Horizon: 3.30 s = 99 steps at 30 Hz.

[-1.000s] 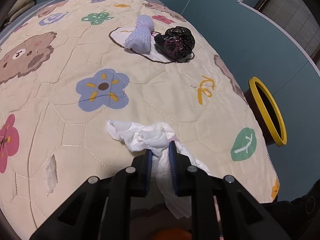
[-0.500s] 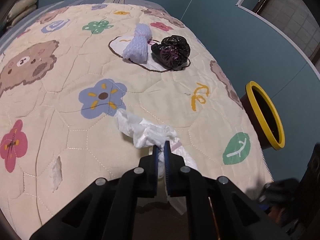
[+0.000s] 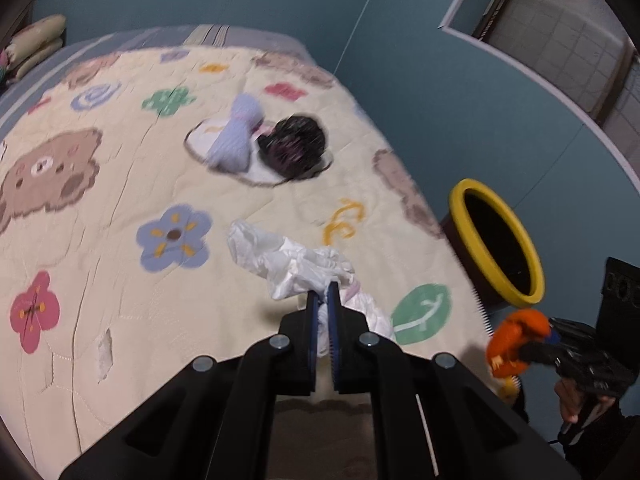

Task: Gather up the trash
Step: 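Carry the white tissue and mandarin orange over the yellow-rimmed bin, then open both tools to drop the tissue and mandarin into the bin, then move both tools back over the lavender mesh sleeve and black bag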

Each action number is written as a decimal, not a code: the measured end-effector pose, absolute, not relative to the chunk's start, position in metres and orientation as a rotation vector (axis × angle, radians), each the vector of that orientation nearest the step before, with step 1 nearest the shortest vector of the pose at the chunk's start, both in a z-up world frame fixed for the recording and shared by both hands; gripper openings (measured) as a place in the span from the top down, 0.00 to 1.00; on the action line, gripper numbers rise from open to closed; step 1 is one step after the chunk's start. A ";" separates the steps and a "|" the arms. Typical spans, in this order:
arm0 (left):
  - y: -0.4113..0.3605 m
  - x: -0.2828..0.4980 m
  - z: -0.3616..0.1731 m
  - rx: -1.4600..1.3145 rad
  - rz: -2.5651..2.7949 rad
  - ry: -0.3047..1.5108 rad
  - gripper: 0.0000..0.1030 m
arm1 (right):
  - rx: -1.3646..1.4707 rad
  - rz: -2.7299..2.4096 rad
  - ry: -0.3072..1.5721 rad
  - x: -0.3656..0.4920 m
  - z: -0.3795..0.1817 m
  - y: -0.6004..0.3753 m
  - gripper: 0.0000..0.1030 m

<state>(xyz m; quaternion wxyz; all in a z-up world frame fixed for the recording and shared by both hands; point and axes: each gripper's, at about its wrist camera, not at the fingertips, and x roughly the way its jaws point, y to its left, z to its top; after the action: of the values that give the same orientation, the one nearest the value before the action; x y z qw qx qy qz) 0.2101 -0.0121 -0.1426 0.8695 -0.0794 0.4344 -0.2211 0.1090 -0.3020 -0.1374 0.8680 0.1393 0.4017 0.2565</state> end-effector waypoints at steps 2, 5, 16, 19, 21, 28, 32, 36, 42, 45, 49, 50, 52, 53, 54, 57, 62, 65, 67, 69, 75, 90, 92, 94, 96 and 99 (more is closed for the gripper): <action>-0.019 0.206 -0.131 -0.163 -0.471 0.882 0.96 | 0.304 0.499 0.813 0.109 -0.131 -0.317 0.74; -0.031 0.201 -0.115 -0.151 -0.476 0.844 0.96 | 0.321 0.447 0.786 0.112 -0.124 -0.340 0.74; -0.092 0.204 -0.089 -0.082 -0.507 0.801 0.96 | 0.346 0.285 0.692 0.124 -0.099 -0.394 0.74; -0.111 0.209 -0.083 -0.063 -0.524 0.788 0.96 | 0.343 0.251 0.668 0.127 -0.093 -0.405 0.74; -0.126 0.212 -0.079 -0.054 -0.542 0.777 0.96 | 0.335 0.225 0.646 0.129 -0.089 -0.413 0.74; -0.172 0.222 -0.067 -0.008 -0.604 0.740 0.96 | 0.352 0.142 0.589 0.136 -0.078 -0.446 0.74; -0.199 0.228 -0.062 0.017 -0.640 0.720 0.96 | 0.374 0.093 0.573 0.138 -0.078 -0.465 0.74; -0.225 0.233 -0.060 0.046 -0.677 0.701 0.96 | 0.389 0.030 0.563 0.140 -0.081 -0.486 0.74; -0.258 0.243 -0.066 0.075 -0.714 0.698 0.96 | 0.381 -0.043 0.561 0.146 -0.093 -0.510 0.74; -0.273 0.246 -0.070 0.086 -0.733 0.699 0.96 | 0.387 -0.058 0.570 0.150 -0.100 -0.519 0.74; -0.293 0.252 -0.079 0.102 -0.752 0.704 0.96 | 0.400 -0.085 0.590 0.154 -0.112 -0.530 0.74; -0.298 0.252 -0.081 0.106 -0.758 0.708 0.96 | 0.403 -0.088 0.594 0.156 -0.115 -0.531 0.74; -0.306 0.254 -0.085 0.107 -0.771 0.722 0.96 | 0.410 -0.100 0.605 0.158 -0.120 -0.536 0.73; -0.308 0.255 -0.087 0.105 -0.775 0.727 0.96 | 0.413 -0.104 0.613 0.160 -0.123 -0.538 0.73; -0.312 0.256 -0.089 0.103 -0.780 0.733 0.96 | 0.415 -0.107 0.617 0.159 -0.124 -0.539 0.73; -0.319 0.253 -0.094 0.110 -0.778 0.738 0.96 | 0.422 -0.124 0.628 0.164 -0.130 -0.543 0.73; -0.327 0.259 -0.107 0.098 -0.773 0.781 0.95 | 0.424 -0.139 0.643 0.161 -0.132 -0.548 0.69; -0.328 0.264 -0.112 0.097 -0.762 0.794 0.87 | 0.427 -0.148 0.649 0.162 -0.132 -0.549 0.66; -0.325 0.264 -0.113 0.083 -0.753 0.798 0.70 | 0.414 -0.167 0.643 0.163 -0.129 -0.548 0.58; -0.322 0.263 -0.112 0.082 -0.734 0.786 0.54 | 0.410 -0.184 0.634 0.159 -0.125 -0.549 0.53; -0.296 0.259 -0.105 0.047 -0.683 0.759 0.23 | 0.417 -0.217 0.618 0.149 -0.115 -0.550 0.38; -0.182 0.283 -0.098 -0.005 -0.460 0.728 0.20 | 0.381 0.026 0.608 0.173 -0.079 -0.454 0.29; -0.163 0.286 -0.099 -0.014 -0.421 0.727 0.20 | 0.372 0.063 0.607 0.181 -0.075 -0.436 0.29; -0.142 0.292 -0.103 -0.020 -0.373 0.725 0.20 | 0.365 0.095 0.611 0.191 -0.073 -0.419 0.29; -0.124 0.298 -0.106 -0.027 -0.331 0.731 0.20 | 0.359 0.130 0.623 0.205 -0.072 -0.398 0.29; -0.093 0.312 -0.113 -0.040 -0.255 0.738 0.20 | 0.353 0.168 0.632 0.222 -0.075 -0.377 0.29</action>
<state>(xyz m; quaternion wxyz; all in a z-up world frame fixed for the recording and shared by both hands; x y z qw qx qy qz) 0.3120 -0.0926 -0.1126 0.9245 -0.0193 0.3597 -0.1245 0.2217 -0.3767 -0.0749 0.9318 0.1725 0.3087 0.0822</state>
